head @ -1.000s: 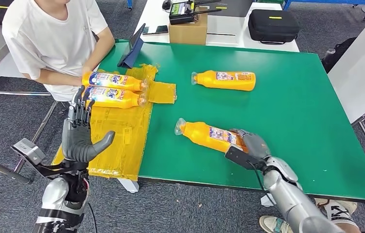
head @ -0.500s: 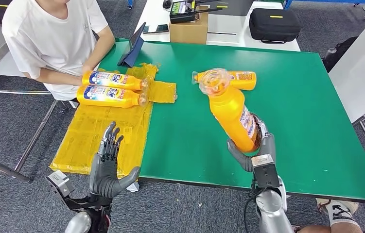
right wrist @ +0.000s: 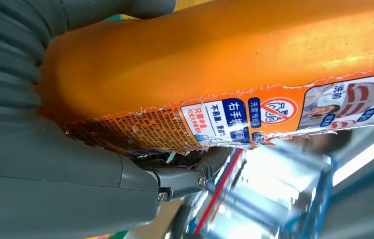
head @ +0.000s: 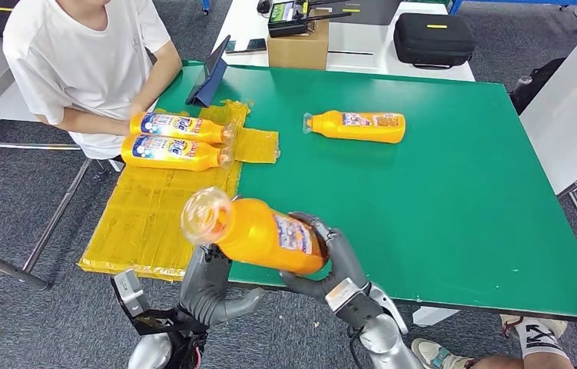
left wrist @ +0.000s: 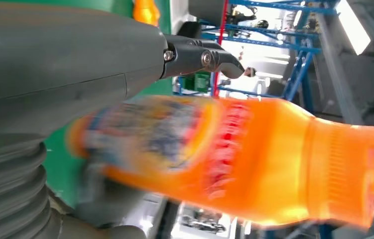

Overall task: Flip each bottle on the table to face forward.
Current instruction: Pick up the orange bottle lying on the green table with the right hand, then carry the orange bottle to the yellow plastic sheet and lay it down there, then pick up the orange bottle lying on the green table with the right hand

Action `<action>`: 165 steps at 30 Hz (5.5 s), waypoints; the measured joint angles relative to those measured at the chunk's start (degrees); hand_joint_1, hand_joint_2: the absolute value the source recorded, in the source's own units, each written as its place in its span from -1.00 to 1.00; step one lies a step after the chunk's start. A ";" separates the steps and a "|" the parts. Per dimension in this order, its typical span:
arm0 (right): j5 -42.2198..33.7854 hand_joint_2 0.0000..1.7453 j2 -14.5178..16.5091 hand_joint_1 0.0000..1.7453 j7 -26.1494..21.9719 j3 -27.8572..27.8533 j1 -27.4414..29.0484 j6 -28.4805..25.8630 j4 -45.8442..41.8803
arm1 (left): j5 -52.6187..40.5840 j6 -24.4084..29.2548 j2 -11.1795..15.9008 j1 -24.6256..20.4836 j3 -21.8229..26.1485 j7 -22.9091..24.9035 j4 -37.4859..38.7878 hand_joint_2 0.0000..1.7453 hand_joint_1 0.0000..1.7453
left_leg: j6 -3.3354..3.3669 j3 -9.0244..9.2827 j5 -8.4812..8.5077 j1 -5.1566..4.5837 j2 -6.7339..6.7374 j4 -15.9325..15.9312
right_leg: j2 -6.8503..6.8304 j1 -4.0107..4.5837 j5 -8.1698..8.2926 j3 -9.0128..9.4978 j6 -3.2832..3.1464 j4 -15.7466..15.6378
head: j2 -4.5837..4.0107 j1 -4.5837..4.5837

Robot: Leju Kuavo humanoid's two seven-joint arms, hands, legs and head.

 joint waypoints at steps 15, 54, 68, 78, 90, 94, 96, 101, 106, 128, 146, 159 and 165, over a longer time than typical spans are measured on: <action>2.50 1.00 0.33 1.00 0.23 8.31 -5.44 -0.33 8.38 | 3.08 -2.36 -0.02 -3.44 -0.92 0.50 0.01 1.00 -0.95 | -0.01 0.01 0.02 -0.02 0.03 0.00 | 0.01 -0.01 0.01 -0.01 0.01 0.00 | -0.01 0.02; 6.34 -1.00 2.31 -1.00 3.55 9.87 -5.56 -16.77 9.86 | -8.51 10.72 1.94 -7.48 -1.53 11.06 6.97 1.00 1.00 | -0.02 -0.03 0.02 0.00 0.02 0.00 | 0.01 0.00 0.01 -0.03 0.00 0.02 | 0.00 0.03; 3.30 -1.00 2.62 -1.00 -0.45 5.15 -3.24 -26.66 4.59 | -35.47 18.05 11.82 -22.68 9.66 15.44 14.89 1.00 1.00 | -0.09 0.02 0.15 0.03 0.09 0.00 | 0.00 0.01 0.13 -0.08 -0.16 0.06 | 0.00 0.02; 2.07 -1.00 2.64 -1.00 -1.66 3.76 -1.76 -25.09 4.35 | -48.98 20.23 14.03 -31.46 10.11 16.52 31.78 1.00 1.00 | -0.10 0.00 0.15 0.03 0.11 0.00 | 0.02 0.01 0.13 -0.11 -0.16 0.07 | 0.00 0.02; -0.82 -1.00 3.23 -1.00 -2.49 3.73 -1.74 -21.24 4.49 | -60.61 18.21 12.35 -38.12 4.90 15.21 51.96 1.00 1.00 | -0.10 -0.01 0.15 0.02 0.10 0.00 | 0.05 0.00 0.13 -0.08 -0.15 0.07 | 0.00 0.01; -1.10 -1.00 3.31 -1.00 -2.51 3.72 -1.77 -20.94 4.66 | -60.89 17.75 11.75 -39.76 3.84 15.22 55.44 1.00 1.00 | -0.10 0.03 0.16 0.02 0.01 0.00 | -0.01 0.00 0.12 -0.01 -0.16 0.07 | -0.01 0.02; -1.57 -1.00 3.37 -1.00 -2.55 3.71 -1.90 -20.65 4.87 | -60.88 16.90 11.43 -40.69 3.64 15.79 56.84 1.00 0.54 | -0.10 0.08 0.17 0.02 -0.03 0.00 | -0.06 0.00 0.12 0.07 -0.16 0.07 | 0.00 0.01; -2.43 -1.00 3.77 -1.00 -2.76 3.67 -2.49 -20.20 5.67 | -60.42 15.09 10.51 -42.57 3.48 17.50 59.78 1.00 -1.00 | -0.09 0.31 0.19 0.02 -0.07 -0.01 | -0.09 0.00 0.12 0.33 -0.17 0.07 | -0.01 0.02; -3.73 -1.00 4.03 -1.00 -3.13 3.66 -3.05 -20.62 6.77 | -52.04 8.49 9.66 -43.79 5.51 13.27 61.28 1.00 -1.00 | -0.07 0.38 0.23 0.01 -0.10 -0.01 | -0.10 0.00 0.13 0.42 -0.16 0.07 | 0.00 0.03; 1.59 -1.00 -0.60 -1.00 -2.12 0.67 -1.83 -24.91 8.48 | 5.26 3.42 4.72 -21.58 15.88 3.76 12.19 1.00 -1.00 | -0.09 -0.01 0.18 0.01 0.01 0.00 | -0.07 0.01 0.12 -0.04 -0.15 0.04 | 0.00 0.02; 26.98 1.00 -7.07 -1.00 16.86 -3.59 -13.06 -21.78 24.29 | 2.62 10.42 3.31 -12.49 18.29 -0.99 -7.06 1.00 -1.00 | -0.06 -0.03 0.22 -0.02 0.00 0.01 | -0.08 -0.01 0.16 -0.03 -0.12 0.03 | 0.00 0.02; 33.16 1.00 -7.74 -1.00 20.25 -3.10 -23.75 -19.46 39.50 | -0.71 11.99 3.23 -12.06 16.27 -1.54 -7.23 1.00 -1.00 | -0.06 -0.04 0.22 -0.01 0.00 0.01 | -0.08 0.00 0.17 -0.04 -0.12 0.05 | 0.00 0.02; 32.24 1.00 -7.74 -1.00 20.95 -2.67 -26.00 -14.20 43.36 | 0.02 11.84 3.25 -12.01 16.07 -1.26 -6.64 1.00 -1.00 | -0.06 -0.04 0.22 -0.01 0.00 0.01 | -0.08 0.00 0.17 -0.04 -0.12 0.04 | -0.01 0.02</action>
